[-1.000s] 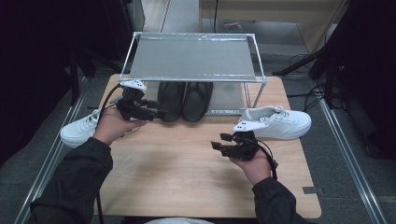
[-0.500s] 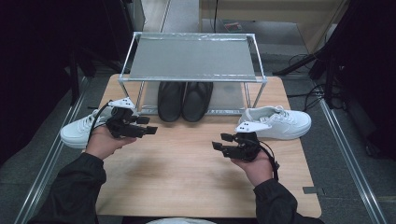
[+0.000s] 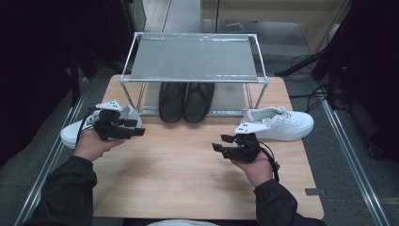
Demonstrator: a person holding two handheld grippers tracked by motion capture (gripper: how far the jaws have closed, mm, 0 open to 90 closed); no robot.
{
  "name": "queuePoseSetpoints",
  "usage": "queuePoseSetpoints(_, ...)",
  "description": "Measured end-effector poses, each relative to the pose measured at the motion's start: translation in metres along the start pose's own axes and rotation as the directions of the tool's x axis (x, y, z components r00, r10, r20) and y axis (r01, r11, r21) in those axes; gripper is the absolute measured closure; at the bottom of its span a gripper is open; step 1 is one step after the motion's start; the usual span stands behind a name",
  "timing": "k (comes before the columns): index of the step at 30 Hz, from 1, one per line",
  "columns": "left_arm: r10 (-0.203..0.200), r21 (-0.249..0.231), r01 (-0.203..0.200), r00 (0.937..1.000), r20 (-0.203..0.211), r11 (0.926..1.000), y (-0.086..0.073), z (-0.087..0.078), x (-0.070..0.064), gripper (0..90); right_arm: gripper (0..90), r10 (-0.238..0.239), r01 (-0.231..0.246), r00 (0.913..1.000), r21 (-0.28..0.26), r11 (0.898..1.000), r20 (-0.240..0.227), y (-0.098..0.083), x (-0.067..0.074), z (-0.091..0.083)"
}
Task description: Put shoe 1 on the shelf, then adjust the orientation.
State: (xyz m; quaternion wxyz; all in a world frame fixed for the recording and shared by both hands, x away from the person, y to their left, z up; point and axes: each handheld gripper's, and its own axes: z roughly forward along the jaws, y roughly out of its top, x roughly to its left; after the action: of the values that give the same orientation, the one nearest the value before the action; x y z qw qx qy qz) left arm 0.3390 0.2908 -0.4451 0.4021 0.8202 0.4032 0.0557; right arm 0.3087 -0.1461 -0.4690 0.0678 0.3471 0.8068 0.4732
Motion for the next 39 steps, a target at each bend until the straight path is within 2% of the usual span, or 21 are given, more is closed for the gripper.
queuePoseSetpoints(3,-0.02,-0.007,0.02,0.9996,-0.02,0.9998,-0.003,-0.006,0.009,41.1,48.4,0.003,-0.003,1.0,0.004,1.0,0.002,0.0,0.0,0.0)
queuePoseSetpoints(8,-0.026,-0.011,0.026,0.9987,-0.044,0.9996,-0.008,-0.015,0.02,41.4,48.4,0.004,-0.004,1.0,0.008,1.0,0.005,-0.001,-0.001,0.0)
queuePoseSetpoints(17,-0.091,-0.034,0.089,0.9911,-0.097,0.9955,-0.019,-0.031,0.042,42.2,48.0,0.002,-0.002,0.9999,0.011,1.0,0.013,0.0,-0.003,0.0)
queuePoseSetpoints(21,-0.097,-0.04,0.094,0.9893,-0.109,0.9948,-0.021,-0.038,0.051,42.5,48.0,0.004,-0.004,0.9999,0.018,1.0,0.012,-0.001,-0.004,0.002)
queuePoseSetpoints(27,-0.132,-0.065,0.125,0.984,-0.12,0.9901,-0.026,-0.048,0.066,42.8,47.9,-0.009,0.008,0.9999,0.023,1.0,0.015,-0.001,-0.001,0.004)
queuePoseSetpoints(29,-0.148,-0.079,0.14,0.9829,-0.109,0.987,-0.027,-0.051,0.071,44.1,47.9,-0.015,0.014,0.9998,0.02,1.0,0.013,-0.001,-0.001,0.005)
queuePoseSetpoints(32,-0.152,-0.085,0.143,0.9823,-0.11,0.9861,-0.027,-0.053,0.077,44.4,47.9,-0.015,0.015,0.9998,0.027,1.0,0.014,-0.001,-0.001,0.006)
queuePoseSetpoints(35,-0.138,-0.1,0.126,0.9826,-0.124,0.987,-0.022,-0.055,0.079,43.5,48.0,-0.011,0.011,0.9998,0.03,0.999,0.018,-0.001,-0.002,0.007)
queuePoseSetpoints(39,-0.131,-0.065,0.124,0.9838,-0.122,0.9901,-0.018,-0.051,0.086,43.2,47.9,-0.013,0.013,0.9997,0.037,0.999,0.021,-0.002,-0.002,0.009)
